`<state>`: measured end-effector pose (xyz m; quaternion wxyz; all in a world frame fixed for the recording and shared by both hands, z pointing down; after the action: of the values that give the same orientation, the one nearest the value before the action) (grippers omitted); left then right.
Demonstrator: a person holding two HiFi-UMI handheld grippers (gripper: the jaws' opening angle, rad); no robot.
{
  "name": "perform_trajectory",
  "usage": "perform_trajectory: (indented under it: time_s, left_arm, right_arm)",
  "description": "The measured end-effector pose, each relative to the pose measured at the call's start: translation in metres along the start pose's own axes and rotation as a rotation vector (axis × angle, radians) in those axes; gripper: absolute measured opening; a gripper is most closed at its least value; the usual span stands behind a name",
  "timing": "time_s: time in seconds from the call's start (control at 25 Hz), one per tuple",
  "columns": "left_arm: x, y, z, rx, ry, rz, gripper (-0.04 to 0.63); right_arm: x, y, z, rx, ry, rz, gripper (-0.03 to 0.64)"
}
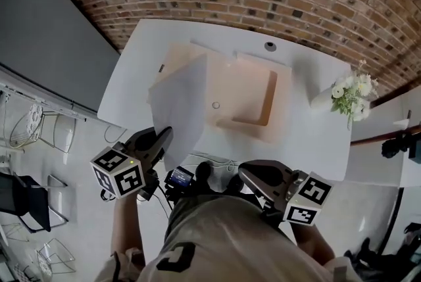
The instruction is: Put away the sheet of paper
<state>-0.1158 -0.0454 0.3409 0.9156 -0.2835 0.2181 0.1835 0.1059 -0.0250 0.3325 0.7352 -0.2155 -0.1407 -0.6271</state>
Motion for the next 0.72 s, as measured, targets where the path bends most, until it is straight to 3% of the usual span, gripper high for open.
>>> perform_trajectory:
  time_s: [0.24,0.72]
  left_arm:
    - [-0.033,-0.001,-0.018,0.024,0.010,0.054,0.014]
    - [-0.106,-0.002,-0.034,-0.019,0.012,0.161,0.014]
  right_arm:
    - [0.005,-0.037,-0.005,-0.050,0.011,0.053,0.023]
    - [-0.002,-0.120,-0.008,-0.170,0.045,0.181,0.023]
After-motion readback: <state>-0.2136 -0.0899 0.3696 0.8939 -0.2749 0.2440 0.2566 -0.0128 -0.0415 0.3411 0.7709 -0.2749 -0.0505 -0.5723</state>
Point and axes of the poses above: the fingertips, and each gripper's own axes: y backward along the fingers, x to its right, z out of its underside, the point moved 3 cm from there along y, backward along the fingers, and after that the axes turned 9 degrees about y, right-handed, at the moved point
